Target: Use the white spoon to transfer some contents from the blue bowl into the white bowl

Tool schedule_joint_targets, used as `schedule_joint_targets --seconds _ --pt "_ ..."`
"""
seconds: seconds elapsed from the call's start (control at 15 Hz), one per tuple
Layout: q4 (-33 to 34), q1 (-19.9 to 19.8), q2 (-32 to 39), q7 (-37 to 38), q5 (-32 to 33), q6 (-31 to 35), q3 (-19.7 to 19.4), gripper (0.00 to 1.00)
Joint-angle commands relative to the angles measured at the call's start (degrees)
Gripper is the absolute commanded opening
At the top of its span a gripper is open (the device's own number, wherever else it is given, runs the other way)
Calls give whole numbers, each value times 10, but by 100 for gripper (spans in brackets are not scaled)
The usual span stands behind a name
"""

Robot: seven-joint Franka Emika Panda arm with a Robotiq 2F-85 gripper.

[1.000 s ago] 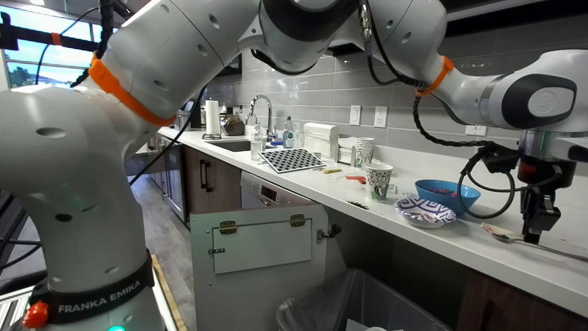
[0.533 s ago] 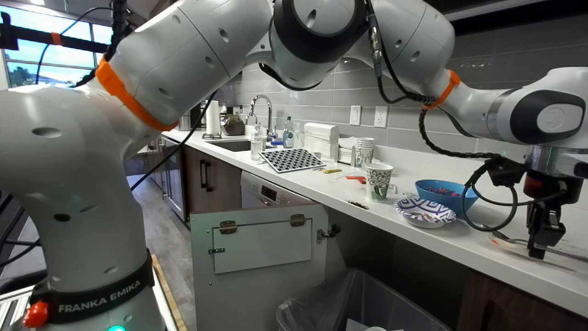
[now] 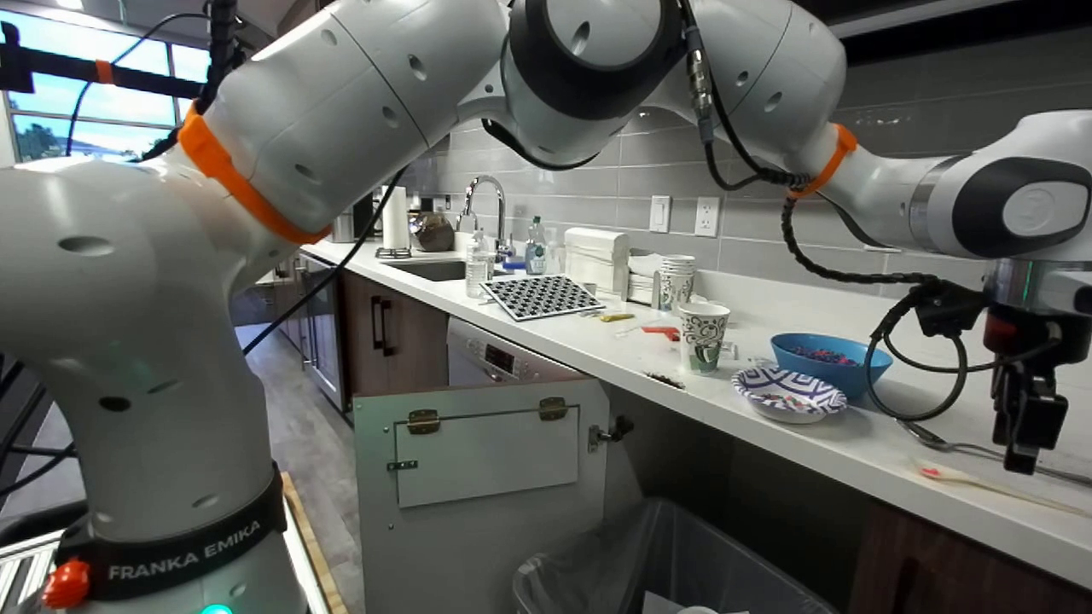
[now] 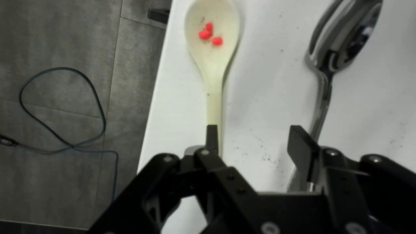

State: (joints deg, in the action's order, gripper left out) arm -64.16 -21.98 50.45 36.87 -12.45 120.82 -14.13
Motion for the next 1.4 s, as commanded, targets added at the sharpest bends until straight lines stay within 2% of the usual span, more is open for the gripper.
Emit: schedule_joint_targets --seconds 0.0,0.07,0.13,0.47,0.8,1.07,1.13,1.33 --pt "-25 2 -36 1 -3 33 -3 91" --pt "-32 3 -46 0 -4 41 -4 98" --pt "-42 4 -58 -1 -3 47 -4 100" --pt "-112 12 -132 -19 6 65 -5 100" --pt "-238 29 -230 -96 15 86 4 100" --pt "-342 57 -292 -143 40 158 -6 100" --pt "-256 44 -241 -123 21 112 -4 100" --pt "-308 54 -272 -137 30 140 -5 100"
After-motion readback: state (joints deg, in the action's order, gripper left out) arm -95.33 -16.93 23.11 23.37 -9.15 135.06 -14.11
